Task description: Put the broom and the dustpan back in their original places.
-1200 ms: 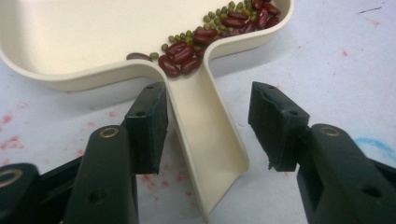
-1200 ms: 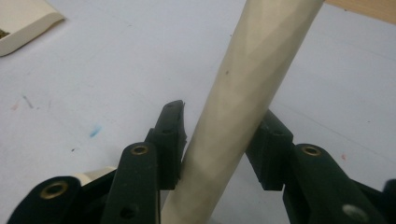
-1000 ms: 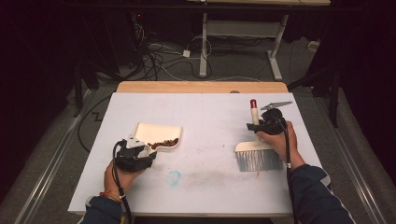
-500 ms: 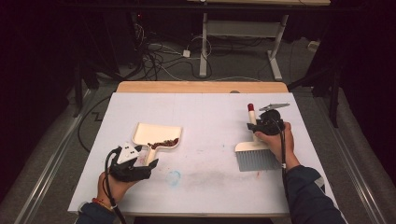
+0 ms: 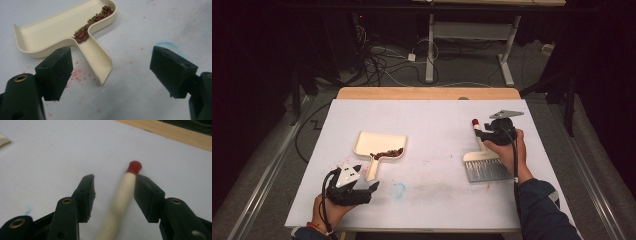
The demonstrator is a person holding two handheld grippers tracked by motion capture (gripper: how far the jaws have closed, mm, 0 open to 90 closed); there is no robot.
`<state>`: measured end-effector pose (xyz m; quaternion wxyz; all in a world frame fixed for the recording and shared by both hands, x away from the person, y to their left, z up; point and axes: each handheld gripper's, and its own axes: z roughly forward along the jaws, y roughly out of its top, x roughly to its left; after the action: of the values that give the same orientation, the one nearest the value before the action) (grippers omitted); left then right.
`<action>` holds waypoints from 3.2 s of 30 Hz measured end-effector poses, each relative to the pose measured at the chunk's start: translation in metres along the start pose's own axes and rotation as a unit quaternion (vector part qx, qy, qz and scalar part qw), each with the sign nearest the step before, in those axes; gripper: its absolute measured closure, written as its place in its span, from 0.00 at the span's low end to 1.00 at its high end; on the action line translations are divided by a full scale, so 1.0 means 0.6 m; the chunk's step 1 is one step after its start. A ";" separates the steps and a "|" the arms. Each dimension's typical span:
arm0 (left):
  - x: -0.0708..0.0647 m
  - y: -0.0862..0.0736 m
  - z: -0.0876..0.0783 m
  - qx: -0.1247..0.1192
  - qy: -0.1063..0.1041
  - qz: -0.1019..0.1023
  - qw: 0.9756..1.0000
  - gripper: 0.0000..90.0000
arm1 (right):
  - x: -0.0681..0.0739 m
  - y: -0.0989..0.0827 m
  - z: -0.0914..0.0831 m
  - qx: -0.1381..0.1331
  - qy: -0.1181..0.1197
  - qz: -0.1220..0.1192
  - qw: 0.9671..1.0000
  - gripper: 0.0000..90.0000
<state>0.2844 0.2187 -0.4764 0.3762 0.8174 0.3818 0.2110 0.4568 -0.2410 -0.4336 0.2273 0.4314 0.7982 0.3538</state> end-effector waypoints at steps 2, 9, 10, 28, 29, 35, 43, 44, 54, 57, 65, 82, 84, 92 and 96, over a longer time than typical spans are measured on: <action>0.001 0.001 0.000 -0.003 0.000 0.000 1.000 0.20 | 0.002 0.002 -0.004 -0.008 -0.003 -0.001 1.000 0.54; -0.001 0.004 -0.002 -0.014 0.009 0.006 1.000 0.20 | 0.004 0.007 -0.022 -0.041 -0.001 -0.005 0.999 0.47; -0.001 0.005 -0.001 -0.013 0.009 0.006 1.000 0.20 | 0.005 0.008 -0.025 -0.046 -0.001 -0.005 0.999 0.46; -0.008 0.005 0.005 -0.007 0.010 0.013 1.000 0.20 | 0.022 0.019 -0.053 -0.085 0.006 -0.019 0.996 0.32; -0.008 0.005 0.006 -0.007 0.010 0.014 1.000 0.20 | 0.024 0.020 -0.055 -0.088 0.004 -0.020 0.996 0.32; -0.012 0.006 0.008 -0.004 0.011 0.023 1.000 0.20 | 0.032 0.023 -0.065 -0.100 0.001 -0.026 0.995 0.27; -0.014 0.006 0.010 -0.006 0.009 0.026 1.000 0.20 | 0.038 0.025 -0.081 -0.113 0.001 -0.035 0.993 0.27; -0.015 0.006 0.010 -0.006 0.009 0.027 1.000 0.20 | 0.039 0.025 -0.083 -0.114 0.002 -0.038 0.993 0.27; -0.016 0.007 0.010 -0.006 0.006 0.028 1.000 0.20 | 0.058 0.025 -0.106 -0.126 0.013 -0.050 0.991 0.27; -0.017 0.007 0.011 -0.004 0.007 0.029 1.000 0.20 | 0.063 0.025 -0.115 -0.126 0.014 -0.059 0.990 0.28; -0.017 0.007 0.011 -0.003 0.008 0.030 0.999 0.20 | 0.076 0.024 -0.146 -0.144 0.025 -0.071 0.987 0.28; -0.021 0.008 0.011 -0.004 0.005 0.041 0.999 0.20 | 0.095 -0.005 -0.182 -0.157 0.032 -0.108 0.981 0.28; -0.021 0.008 0.011 -0.003 0.005 0.042 0.999 0.20 | 0.094 -0.009 -0.182 -0.155 0.034 -0.111 0.981 0.28; -0.021 0.010 0.011 -0.005 0.005 0.045 0.999 0.20 | 0.091 -0.031 -0.183 -0.148 0.026 -0.120 0.981 0.28; -0.021 0.010 0.013 -0.005 0.003 0.045 0.999 0.20 | 0.089 -0.041 -0.186 -0.149 0.019 -0.123 0.981 0.27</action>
<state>0.2843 0.2029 -0.4774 0.3691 0.8314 0.3449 0.2315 0.3412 -0.2463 -0.3832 0.3153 0.2842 0.7878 0.4462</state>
